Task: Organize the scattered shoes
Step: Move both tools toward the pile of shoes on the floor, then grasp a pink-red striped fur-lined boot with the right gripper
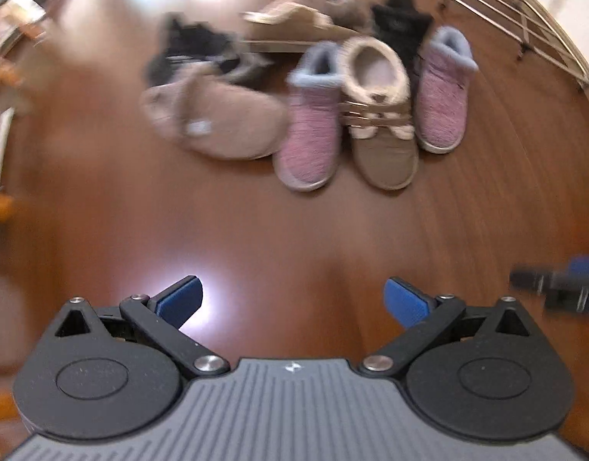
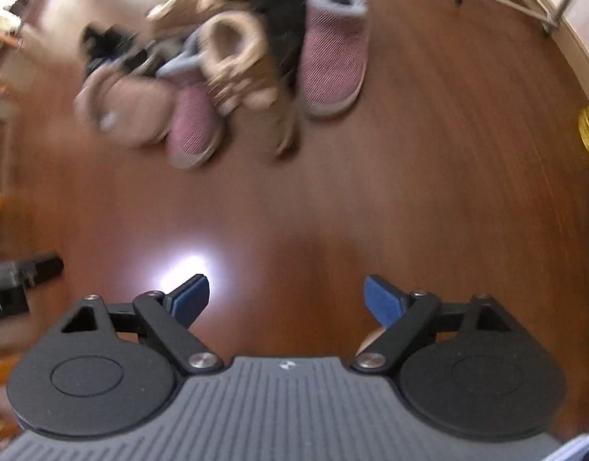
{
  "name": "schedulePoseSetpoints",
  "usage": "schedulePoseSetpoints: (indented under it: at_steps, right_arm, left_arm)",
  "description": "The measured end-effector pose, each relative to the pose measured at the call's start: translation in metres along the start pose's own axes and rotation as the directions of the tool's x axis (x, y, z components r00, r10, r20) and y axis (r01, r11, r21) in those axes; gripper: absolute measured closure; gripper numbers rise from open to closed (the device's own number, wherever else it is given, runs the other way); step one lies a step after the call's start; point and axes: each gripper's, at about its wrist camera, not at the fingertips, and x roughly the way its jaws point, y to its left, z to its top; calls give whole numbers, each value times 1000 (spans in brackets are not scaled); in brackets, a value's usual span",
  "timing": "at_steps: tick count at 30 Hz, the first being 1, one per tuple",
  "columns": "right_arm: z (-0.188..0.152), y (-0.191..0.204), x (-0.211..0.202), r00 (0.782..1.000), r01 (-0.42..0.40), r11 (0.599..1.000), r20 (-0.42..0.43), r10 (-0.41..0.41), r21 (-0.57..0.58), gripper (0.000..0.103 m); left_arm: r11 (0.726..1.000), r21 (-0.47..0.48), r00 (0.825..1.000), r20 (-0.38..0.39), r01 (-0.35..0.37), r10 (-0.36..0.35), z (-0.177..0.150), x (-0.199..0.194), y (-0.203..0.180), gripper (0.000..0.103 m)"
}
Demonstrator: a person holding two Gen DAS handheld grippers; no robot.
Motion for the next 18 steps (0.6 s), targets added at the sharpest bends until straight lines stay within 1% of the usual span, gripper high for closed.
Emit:
schedulePoseSetpoints:
  at_steps: [1, 3, 4, 6, 7, 10, 11, 13, 14, 16, 18]
  right_arm:
    - [6, -11, 16, 997, -8, 1000, 76, 8, 3, 17]
    - [17, -31, 47, 976, -22, 1000, 218, 19, 9, 17]
    - [18, -37, 61, 964, -23, 1000, 267, 19, 13, 17]
    - [22, -49, 87, 932, -25, 999, 362, 16, 20, 17]
    - [26, -54, 100, 918, -28, 999, 395, 17, 23, 17]
    - [33, -58, 139, 911, -49, 999, 409, 44, 2, 17]
    - [34, -56, 146, 910, -39, 999, 413, 42, -15, 17]
    - [35, -50, 151, 907, 3, 999, 421, 11, -32, 17]
    - [36, -46, 152, 908, 15, 1000, 419, -2, -27, 17]
    - [38, -41, 153, 917, 3, 1000, 399, -8, 14, 16]
    - [56, -44, 160, 920, -9, 1000, 392, 2, 15, 10]
  left_arm:
    - [1000, 17, 999, 36, 0, -1, 3, 22, -8, 2]
    - [998, 55, 994, 111, 0, -6, 9, 63, -24, 2]
    - [997, 77, 989, 148, 0, -12, 12, 78, -29, 2]
    - [994, 113, 978, 209, 0, -24, 22, 105, -39, 2]
    - [993, 122, 972, 233, 0, -28, 26, 115, -41, 3]
    - [994, 112, 961, 274, -8, -23, 36, 130, -41, 3]
    - [995, 95, 960, 279, -18, -10, 40, 131, -38, 3]
    - [999, 44, 964, 264, -32, 20, 49, 128, -29, 3]
    - [999, 42, 966, 256, -33, 21, 52, 126, -27, 3]
    - [999, 37, 970, 244, -34, 24, 58, 116, -20, 2]
    - [999, 9, 950, 308, -53, 47, 49, 114, -11, 1]
